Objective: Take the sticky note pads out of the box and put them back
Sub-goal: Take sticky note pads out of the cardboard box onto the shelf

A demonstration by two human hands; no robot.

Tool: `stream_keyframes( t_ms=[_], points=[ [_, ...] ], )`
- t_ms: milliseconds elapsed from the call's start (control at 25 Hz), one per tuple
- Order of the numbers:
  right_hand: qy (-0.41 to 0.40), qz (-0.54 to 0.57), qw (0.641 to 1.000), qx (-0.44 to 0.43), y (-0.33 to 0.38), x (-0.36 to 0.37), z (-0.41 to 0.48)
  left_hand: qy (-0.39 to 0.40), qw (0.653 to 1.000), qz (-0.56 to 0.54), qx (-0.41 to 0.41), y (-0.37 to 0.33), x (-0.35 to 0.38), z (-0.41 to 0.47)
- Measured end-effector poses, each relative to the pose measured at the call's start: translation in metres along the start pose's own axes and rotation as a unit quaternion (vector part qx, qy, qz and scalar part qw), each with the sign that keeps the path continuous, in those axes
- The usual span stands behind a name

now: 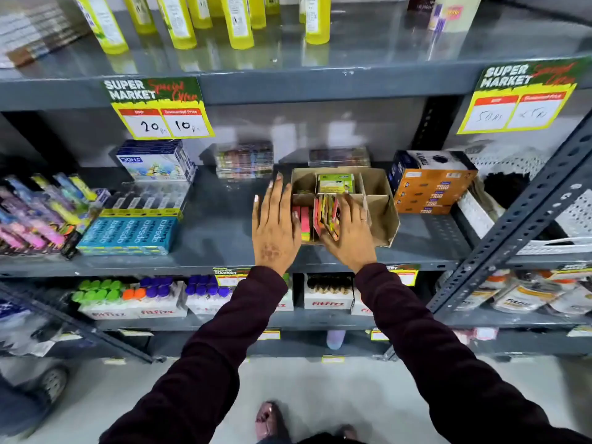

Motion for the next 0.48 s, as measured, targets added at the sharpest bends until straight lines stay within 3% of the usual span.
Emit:
stream_keyframes(
  t_ms=[160,480],
  points=[
    [0.111,-0.04,0.991,0.068,-0.001,0.023,0.001,0.078,0.997,0.02,-0.019,0.018,0.018,-0.012],
    [0.072,-0.008,0.983,0.171,0.005,0.037,0.011,0.12,0.992,0.013,-0.026,0.055,0.032,-0.005]
  ],
)
Point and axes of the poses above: each hand's wrist, its own z-axis towards the middle knuckle, its own x-axis out of the palm, y = z × x, the point moved 1 cm from there along z, towards the middle knuckle, and after that the axes turned 5 degrees about z, right-handed, at the moved point
